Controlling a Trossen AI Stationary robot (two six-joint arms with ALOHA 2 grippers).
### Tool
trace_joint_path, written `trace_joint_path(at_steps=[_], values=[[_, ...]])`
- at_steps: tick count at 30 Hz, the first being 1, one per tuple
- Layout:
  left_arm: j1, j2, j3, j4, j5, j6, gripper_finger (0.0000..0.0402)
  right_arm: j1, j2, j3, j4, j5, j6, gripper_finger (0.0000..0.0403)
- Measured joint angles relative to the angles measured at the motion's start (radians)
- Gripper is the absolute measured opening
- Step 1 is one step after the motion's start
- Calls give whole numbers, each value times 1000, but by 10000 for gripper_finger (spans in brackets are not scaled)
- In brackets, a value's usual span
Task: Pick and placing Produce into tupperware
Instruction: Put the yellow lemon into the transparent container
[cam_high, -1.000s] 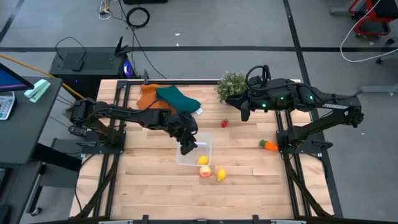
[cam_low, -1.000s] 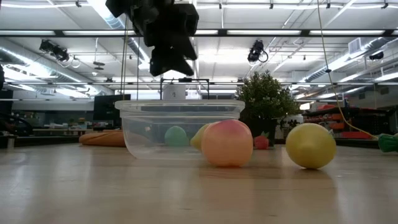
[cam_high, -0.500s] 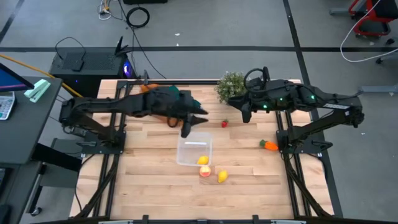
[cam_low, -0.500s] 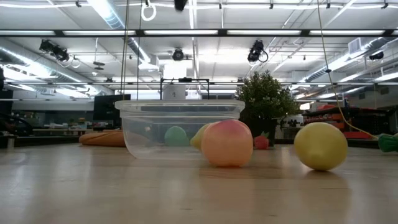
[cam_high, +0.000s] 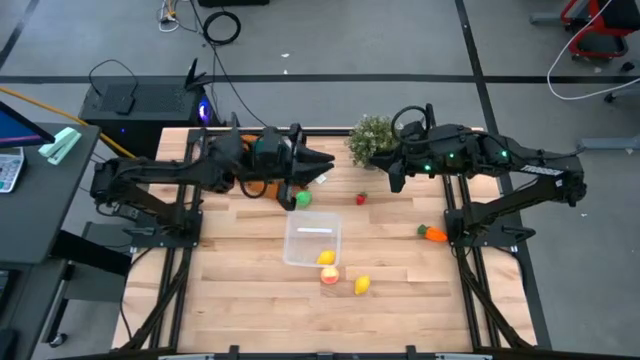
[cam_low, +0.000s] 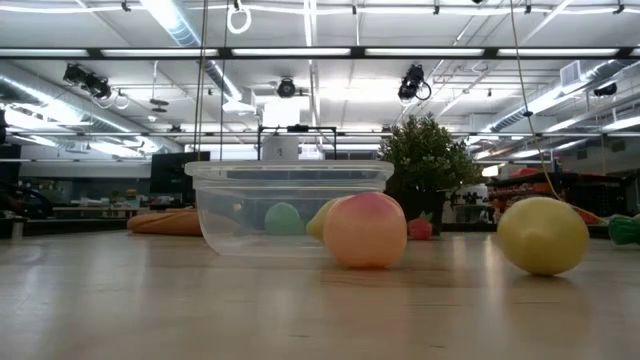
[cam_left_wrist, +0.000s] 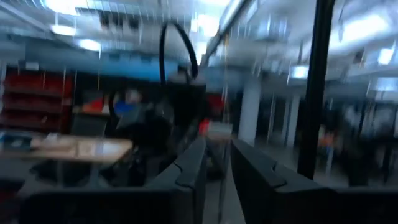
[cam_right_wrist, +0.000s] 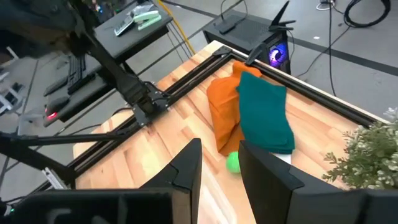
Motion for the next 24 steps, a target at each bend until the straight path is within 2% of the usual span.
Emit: trace_joint_path(at_steps=[4, 8, 13, 18, 24], values=[[24, -9, -197, 296, -10, -96, 63, -18, -3, 0, -2, -4, 0, 80], [49, -34, -361, 440, -14, -120, 50, -28, -4, 0, -13, -12, 0, 80], [101, -141, -515, 450, -37, -149, 38, -43, -4, 0, -24, -31, 0, 80], [158, -306, -641, 453, -36, -155, 26, -44, -4, 0, -28, -32, -1, 80], [230, -494, -787, 370, -37, -210, 18, -44, -4, 0, -97, -34, 31, 80]])
